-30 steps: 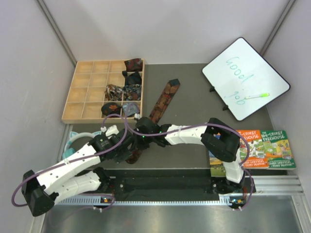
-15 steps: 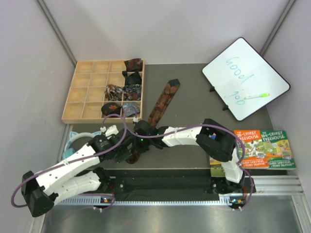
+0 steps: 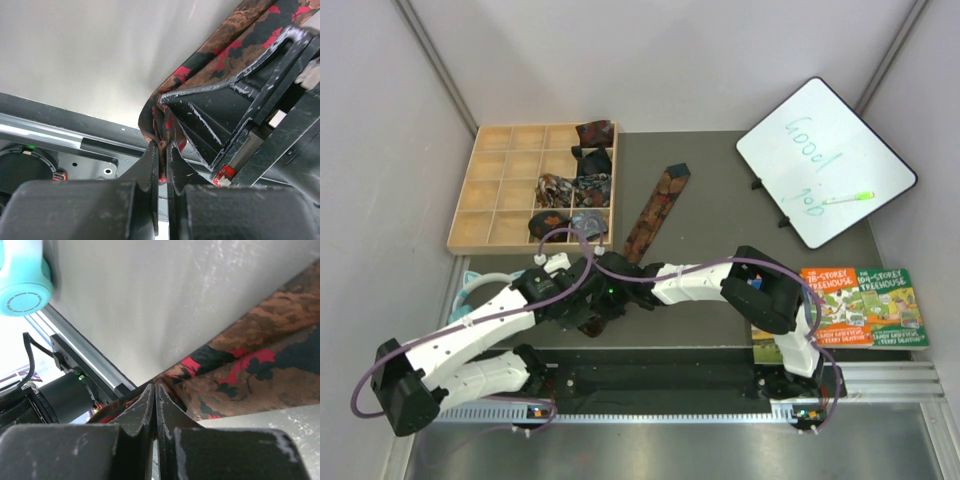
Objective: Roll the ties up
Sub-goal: Roll the tie at the center of the board.
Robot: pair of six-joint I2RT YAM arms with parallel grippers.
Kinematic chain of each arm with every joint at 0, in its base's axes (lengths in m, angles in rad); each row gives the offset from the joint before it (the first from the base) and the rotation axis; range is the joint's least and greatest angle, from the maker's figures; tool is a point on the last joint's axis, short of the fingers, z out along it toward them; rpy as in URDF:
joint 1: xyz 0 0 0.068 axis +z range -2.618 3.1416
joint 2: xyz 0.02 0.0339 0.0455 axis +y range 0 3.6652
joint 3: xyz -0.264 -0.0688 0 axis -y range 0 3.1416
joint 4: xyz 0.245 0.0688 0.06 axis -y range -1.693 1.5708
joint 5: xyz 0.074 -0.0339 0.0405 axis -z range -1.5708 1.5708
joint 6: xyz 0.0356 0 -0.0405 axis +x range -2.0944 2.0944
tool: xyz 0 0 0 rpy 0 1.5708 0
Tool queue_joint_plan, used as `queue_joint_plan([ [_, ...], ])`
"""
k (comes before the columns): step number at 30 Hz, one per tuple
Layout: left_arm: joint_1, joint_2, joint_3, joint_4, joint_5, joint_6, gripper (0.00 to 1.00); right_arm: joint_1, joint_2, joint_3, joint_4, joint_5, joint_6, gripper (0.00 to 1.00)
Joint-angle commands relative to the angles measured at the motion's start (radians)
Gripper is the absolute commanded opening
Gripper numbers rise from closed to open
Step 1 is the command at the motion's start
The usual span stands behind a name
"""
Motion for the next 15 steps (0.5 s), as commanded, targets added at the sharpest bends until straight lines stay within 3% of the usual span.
queue_joint_plan([
  [1,0.025,0.042,0.069,0.032,-0.048,0.064,0.03,0.031,0.011,0.033,-0.037,-0.008,0.023,0.0],
  [15,0.089,0.162,0.104,0.119,0.013,0.169,0.01,-0.012,0.011,0.061,-0.139,0.0,0.015,0.02],
])
